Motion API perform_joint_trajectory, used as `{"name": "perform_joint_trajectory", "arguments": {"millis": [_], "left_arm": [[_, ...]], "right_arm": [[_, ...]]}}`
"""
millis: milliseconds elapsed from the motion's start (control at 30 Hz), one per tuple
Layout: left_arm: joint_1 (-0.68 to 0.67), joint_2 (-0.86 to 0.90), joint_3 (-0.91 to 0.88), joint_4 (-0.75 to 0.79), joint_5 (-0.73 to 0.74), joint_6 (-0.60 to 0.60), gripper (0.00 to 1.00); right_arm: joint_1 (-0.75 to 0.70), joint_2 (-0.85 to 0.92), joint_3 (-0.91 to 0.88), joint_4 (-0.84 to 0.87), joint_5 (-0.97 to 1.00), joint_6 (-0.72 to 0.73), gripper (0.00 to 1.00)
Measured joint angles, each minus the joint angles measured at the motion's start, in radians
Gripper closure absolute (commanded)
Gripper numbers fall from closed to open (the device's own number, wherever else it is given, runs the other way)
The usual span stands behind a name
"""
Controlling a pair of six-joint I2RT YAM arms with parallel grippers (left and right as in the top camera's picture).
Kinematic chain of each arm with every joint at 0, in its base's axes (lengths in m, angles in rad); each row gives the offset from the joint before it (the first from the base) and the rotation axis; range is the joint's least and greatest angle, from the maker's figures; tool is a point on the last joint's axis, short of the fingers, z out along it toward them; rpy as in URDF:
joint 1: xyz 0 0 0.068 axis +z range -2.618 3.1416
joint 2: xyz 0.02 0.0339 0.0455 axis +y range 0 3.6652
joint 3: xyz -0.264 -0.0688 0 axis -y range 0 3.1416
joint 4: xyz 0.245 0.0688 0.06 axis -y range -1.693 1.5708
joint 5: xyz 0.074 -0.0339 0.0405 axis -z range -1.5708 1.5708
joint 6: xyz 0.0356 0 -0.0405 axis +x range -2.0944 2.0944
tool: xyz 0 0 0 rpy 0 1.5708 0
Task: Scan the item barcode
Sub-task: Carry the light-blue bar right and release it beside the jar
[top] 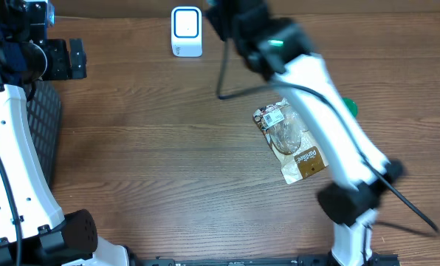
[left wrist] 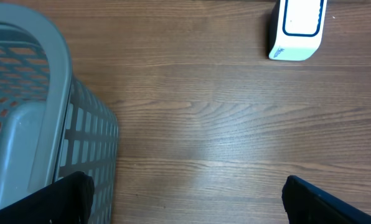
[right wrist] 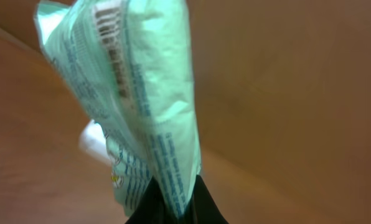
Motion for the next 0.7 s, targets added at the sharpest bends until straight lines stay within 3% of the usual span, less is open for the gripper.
{"name": "perform_joint_trajectory", "arguments": {"millis": [167, 400, 567, 700], "left_arm": [[0.000, 0.000, 0.000, 0.001, 0.000, 0.000, 0.00], [0.000, 0.000, 0.000, 0.000, -0.001, 0.000, 0.01], [0.000, 0.000, 0.000, 0.000, -0.001, 0.000, 0.00], [0.000, 0.000, 0.000, 0.001, -0.001, 0.000, 0.01]], "right_arm": [[-0.071, -0.164, 0.011, -0.329, -0.166, 0.178, 0.96], [-0.198, -0.183, 0.002, -0.686, -0.308, 0.265, 0.96], [-0.292, -0.176, -0.082, -0.742, -0.343, 0.286, 0.96], [-0.369, -0.174, -0.264, -0.702, -0.377, 0.295, 0.96]]}}
